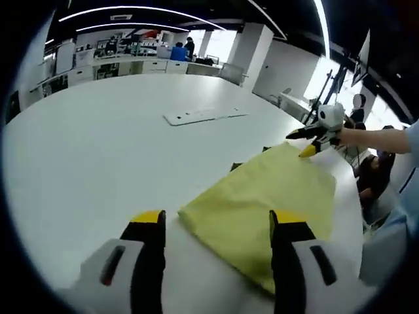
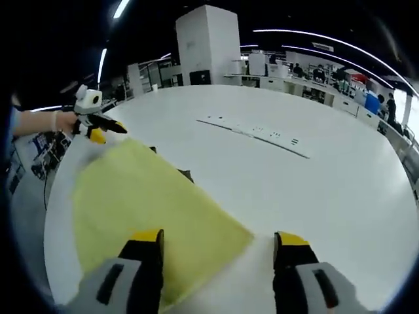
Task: Fold the garment on the visible template until the final outline fits inside the template.
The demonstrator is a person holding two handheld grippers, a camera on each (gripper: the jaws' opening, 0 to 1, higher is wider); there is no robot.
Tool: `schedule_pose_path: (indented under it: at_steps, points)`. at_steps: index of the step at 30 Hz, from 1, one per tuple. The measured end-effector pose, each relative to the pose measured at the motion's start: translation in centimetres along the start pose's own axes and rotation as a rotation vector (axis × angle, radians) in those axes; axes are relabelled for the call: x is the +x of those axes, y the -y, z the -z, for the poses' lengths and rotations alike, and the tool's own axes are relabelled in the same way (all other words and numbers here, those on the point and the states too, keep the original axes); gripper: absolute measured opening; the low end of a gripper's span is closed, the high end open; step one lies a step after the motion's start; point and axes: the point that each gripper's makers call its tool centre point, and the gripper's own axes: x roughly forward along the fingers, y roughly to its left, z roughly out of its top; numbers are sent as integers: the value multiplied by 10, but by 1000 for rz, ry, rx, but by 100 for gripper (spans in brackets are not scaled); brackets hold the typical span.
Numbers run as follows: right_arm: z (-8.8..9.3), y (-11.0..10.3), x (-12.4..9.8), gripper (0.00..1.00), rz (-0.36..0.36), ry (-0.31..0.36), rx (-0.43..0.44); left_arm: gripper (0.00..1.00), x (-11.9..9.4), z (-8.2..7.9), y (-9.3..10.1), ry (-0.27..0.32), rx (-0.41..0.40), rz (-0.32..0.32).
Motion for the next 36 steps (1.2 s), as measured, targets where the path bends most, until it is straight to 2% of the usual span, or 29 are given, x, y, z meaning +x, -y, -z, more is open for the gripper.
schedule_pose_path:
  at_steps: [4,6,7,13,14,15,19,22,27,31,36]
  points:
    - [-1,-8,-7,85,-34,24,2,79,-4,2,16,-4,46,70]
    - [-2,-13,-9,95,-58,33,19,84,-6,2,20,-2,59,84]
    - [-3,-15,-11,99,-65,47,22,88,-7,0,26,7,66,111]
    - [0,-19,-19,100,-72,39,10,98,-10,1,39,2,118,159]
    - [0,-19,-21,100,-74,47,16,98,-10,-1,43,20,94,178]
    - [0,-19,-22,100,-75,48,28,99,-11,1,43,2,92,176]
    - [1,-22,-27,98,-78,61,45,99,-12,7,47,-7,111,179]
    - [4,-26,-31,97,-85,55,42,91,-15,10,49,-7,100,176]
    - [11,-33,-42,95,-91,54,41,93,-22,16,55,1,80,187]
    - [19,-41,-52,95,-100,44,34,91,-32,23,61,-21,92,192]
    - [27,-49,-66,94,-110,54,43,91,-45,28,66,-17,94,193]
